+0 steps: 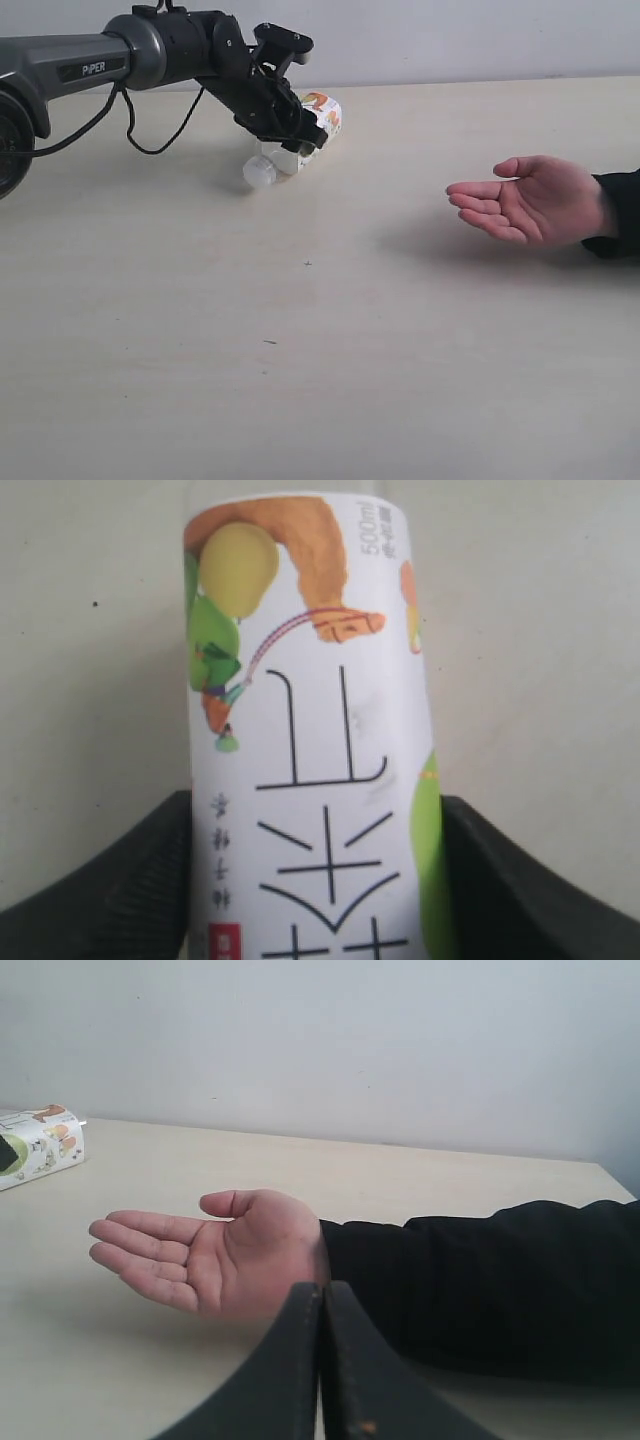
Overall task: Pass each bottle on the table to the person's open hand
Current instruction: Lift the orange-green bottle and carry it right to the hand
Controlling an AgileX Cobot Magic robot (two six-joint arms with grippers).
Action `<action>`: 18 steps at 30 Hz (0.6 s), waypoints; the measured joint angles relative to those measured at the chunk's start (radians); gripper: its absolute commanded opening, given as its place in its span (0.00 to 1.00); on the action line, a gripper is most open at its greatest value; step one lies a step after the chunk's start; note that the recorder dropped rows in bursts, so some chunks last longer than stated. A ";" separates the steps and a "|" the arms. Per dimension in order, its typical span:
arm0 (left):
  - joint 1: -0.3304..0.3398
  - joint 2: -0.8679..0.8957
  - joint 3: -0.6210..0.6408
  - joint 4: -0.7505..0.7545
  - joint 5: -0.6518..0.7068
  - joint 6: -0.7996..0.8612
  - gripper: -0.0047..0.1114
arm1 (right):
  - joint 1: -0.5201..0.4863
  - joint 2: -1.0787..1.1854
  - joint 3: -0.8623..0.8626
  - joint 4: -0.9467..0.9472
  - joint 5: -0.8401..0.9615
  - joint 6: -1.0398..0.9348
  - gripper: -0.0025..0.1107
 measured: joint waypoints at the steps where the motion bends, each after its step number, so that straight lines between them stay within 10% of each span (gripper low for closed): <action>1: 0.000 0.000 0.000 0.000 0.000 0.000 0.14 | 0.000 0.000 0.000 0.000 0.000 0.000 0.03; 18: 0.003 -0.124 0.000 0.011 0.193 -0.036 0.04 | 0.000 0.000 0.000 0.000 0.000 0.000 0.03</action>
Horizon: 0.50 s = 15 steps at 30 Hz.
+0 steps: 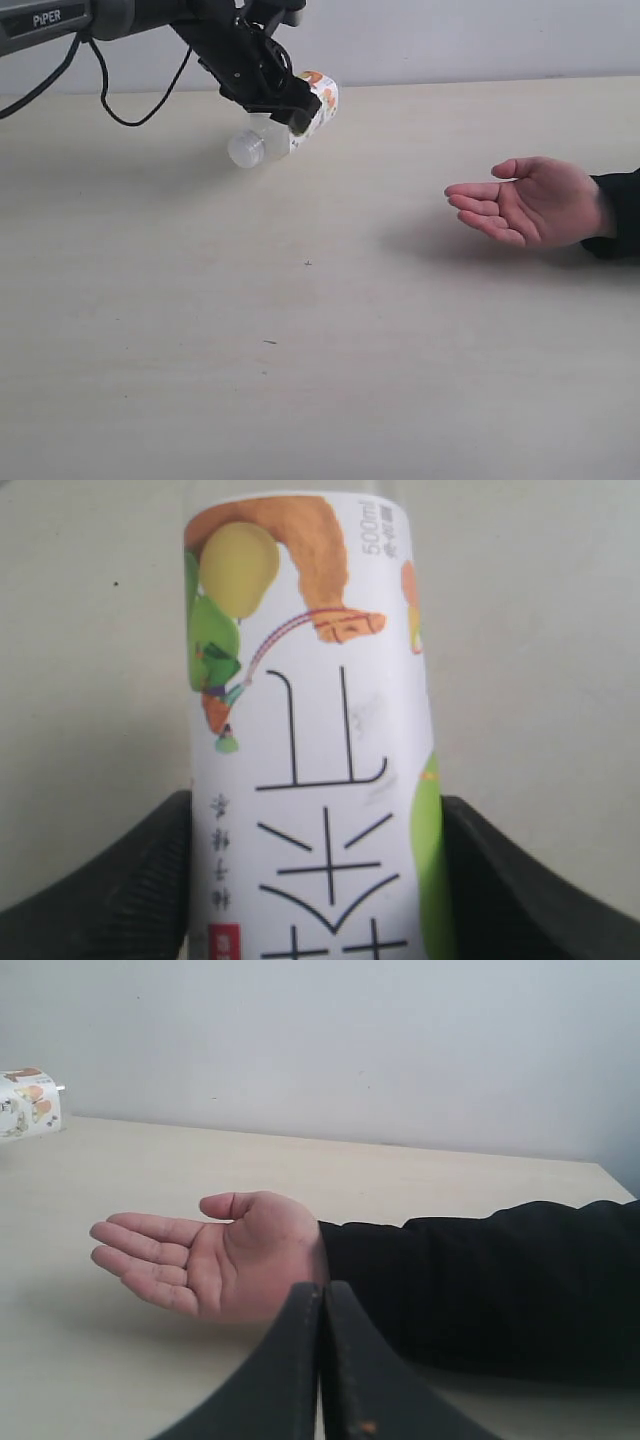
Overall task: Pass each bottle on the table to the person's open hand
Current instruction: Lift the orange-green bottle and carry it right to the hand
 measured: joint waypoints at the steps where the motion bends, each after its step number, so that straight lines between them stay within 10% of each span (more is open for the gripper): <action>1: 0.000 -0.005 0.000 0.000 0.016 -0.002 0.04 | 0.000 0.000 0.000 0.000 0.000 0.000 0.03; 15: -0.008 -0.093 0.000 0.013 0.174 -0.036 0.04 | 0.000 0.000 0.000 0.000 0.000 0.000 0.03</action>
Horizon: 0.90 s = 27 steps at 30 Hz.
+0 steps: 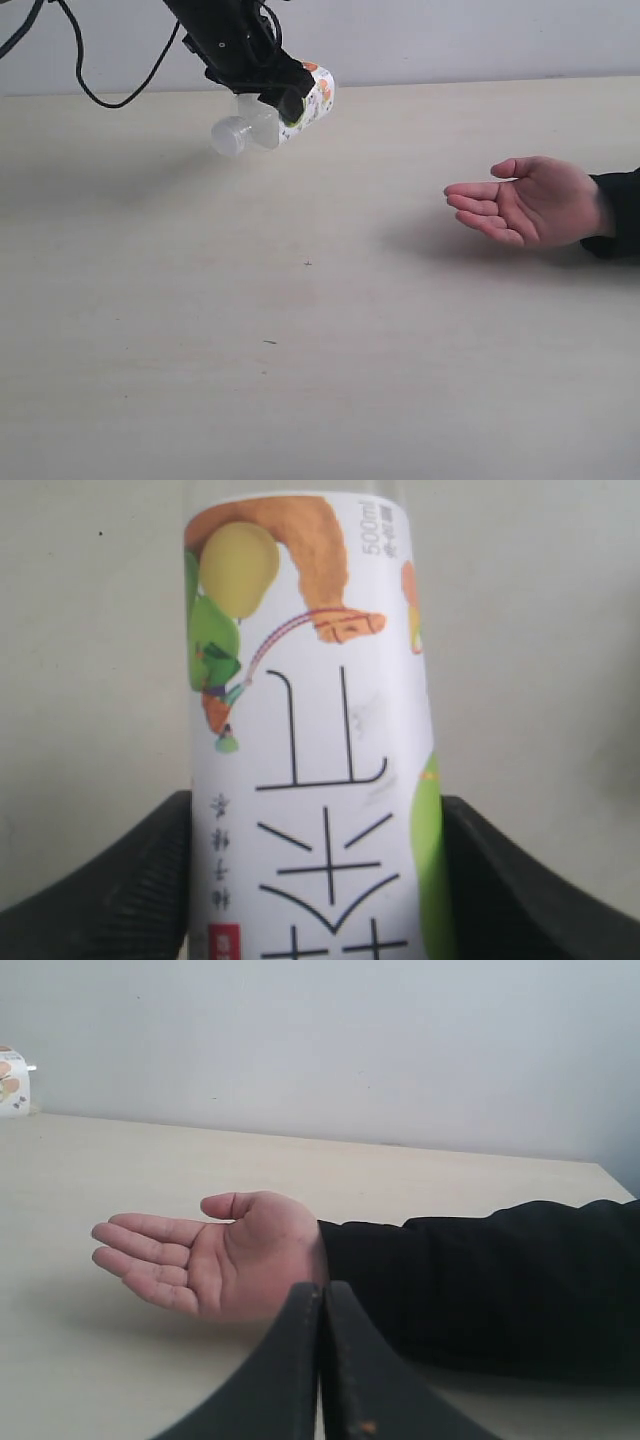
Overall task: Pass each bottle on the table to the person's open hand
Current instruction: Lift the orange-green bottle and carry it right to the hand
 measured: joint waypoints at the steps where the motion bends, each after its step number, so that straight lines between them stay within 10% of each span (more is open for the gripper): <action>1: -0.002 -0.004 0.000 0.002 0.004 -0.002 0.04 | 0.000 0.000 0.000 0.000 0.000 0.000 0.03; 27: -0.133 -0.372 0.496 0.010 -0.176 -0.077 0.04 | 0.000 0.000 0.000 0.000 0.000 0.000 0.03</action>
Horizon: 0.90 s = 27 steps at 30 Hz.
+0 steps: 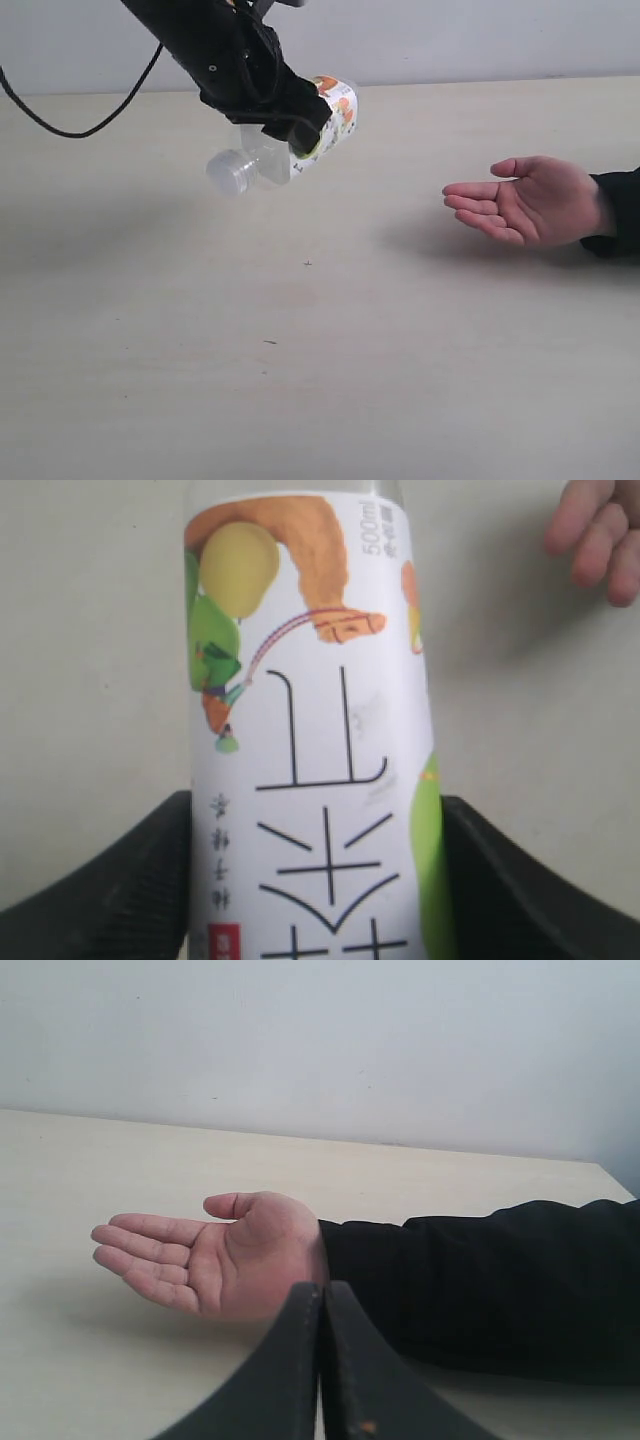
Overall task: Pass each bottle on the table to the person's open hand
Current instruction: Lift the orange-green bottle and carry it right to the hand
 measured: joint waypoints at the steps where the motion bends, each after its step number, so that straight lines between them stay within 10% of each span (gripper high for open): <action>1: -0.005 -0.014 0.023 0.000 -0.014 -0.008 0.04 | 0.000 0.000 0.000 0.000 0.000 0.000 0.03; 27: -0.234 -0.126 0.267 0.027 -0.439 -0.372 0.04 | 0.000 0.000 0.000 0.000 0.000 0.000 0.03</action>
